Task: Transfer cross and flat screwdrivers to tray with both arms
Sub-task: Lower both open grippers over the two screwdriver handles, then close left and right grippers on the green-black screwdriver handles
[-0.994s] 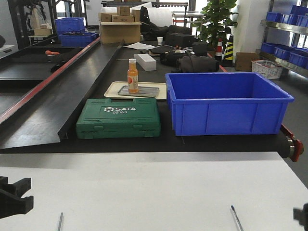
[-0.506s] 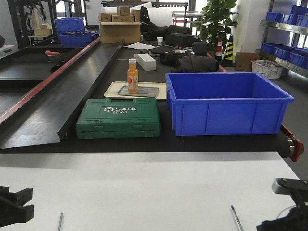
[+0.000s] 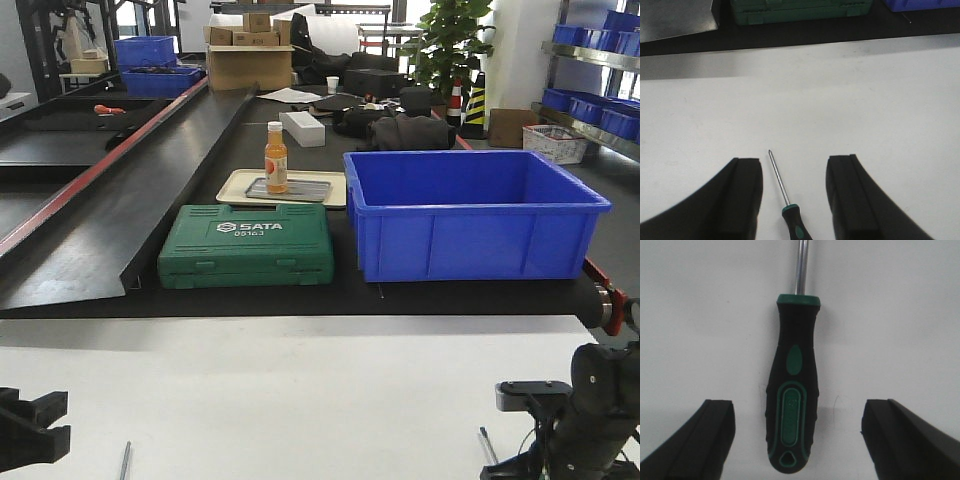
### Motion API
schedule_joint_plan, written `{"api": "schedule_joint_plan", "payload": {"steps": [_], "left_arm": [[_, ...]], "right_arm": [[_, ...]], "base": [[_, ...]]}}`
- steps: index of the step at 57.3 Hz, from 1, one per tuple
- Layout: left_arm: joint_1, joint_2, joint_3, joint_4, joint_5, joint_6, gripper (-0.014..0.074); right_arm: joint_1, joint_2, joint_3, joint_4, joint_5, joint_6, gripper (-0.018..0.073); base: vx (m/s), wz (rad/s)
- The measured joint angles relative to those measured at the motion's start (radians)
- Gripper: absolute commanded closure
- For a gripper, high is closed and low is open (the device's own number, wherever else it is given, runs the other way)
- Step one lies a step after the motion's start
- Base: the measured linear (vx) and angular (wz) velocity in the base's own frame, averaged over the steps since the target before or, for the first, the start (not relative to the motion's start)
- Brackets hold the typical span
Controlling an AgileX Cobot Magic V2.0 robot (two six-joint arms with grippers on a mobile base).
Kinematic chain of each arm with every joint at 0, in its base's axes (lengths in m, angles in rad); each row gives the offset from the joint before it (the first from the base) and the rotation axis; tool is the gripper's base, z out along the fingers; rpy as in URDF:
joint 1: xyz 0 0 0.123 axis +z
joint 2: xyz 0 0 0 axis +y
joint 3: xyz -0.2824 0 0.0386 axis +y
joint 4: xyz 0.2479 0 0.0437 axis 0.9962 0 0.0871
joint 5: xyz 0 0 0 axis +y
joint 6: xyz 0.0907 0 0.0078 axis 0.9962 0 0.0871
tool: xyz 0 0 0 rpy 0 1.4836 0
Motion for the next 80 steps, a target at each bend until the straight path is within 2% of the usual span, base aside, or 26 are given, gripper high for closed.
{"api": "schedule_joint_plan", "payload": {"steps": [22,30,33,36,44,55,66,80], "left_arm": [[0.0,0.0,0.0,0.0,0.004,0.0,0.0153],[0.0,0.0,0.0,0.0,0.007,0.0,0.0153],[0.0,0.0,0.0,0.0,0.009,0.0,0.0153],[0.0,0.0,0.0,0.0,0.01,0.0,0.0153],[0.0,0.0,0.0,0.0,0.011,0.0,0.0153],[0.0,0.0,0.0,0.0,0.023,0.0,0.0153],[0.0,0.001,0.0,0.0,0.098,-0.011,0.0153],[0.0,0.124,-0.001,0.0,0.136,-0.168,0.0153]], "right_arm": [[0.0,0.109,-0.003,-0.002,-0.048,0.012,0.0062],[0.0,0.12,-0.012,-0.013,-0.049,0.039,0.0126],[0.0,0.123,-0.015,-0.024,-0.047,0.052,0.0184],[0.0,0.126,-0.017,-0.042,-0.046,0.069,0.0279],[0.0,0.127,-0.019,-0.06,-0.047,0.088,0.0573],[0.0,0.127,-0.019,-0.063,-0.047,0.09,0.0572],[0.0,0.127,-0.019,-0.061,-0.048,0.09,0.0571],[0.0,0.127,-0.019,-0.045,-0.05,0.09,0.0571]], "base": [[0.0,0.0],[0.0,0.0],[0.0,0.0],[0.0,0.0],[0.0,0.0],[0.0,0.0],[0.0,0.0],[0.0,0.0]]}}
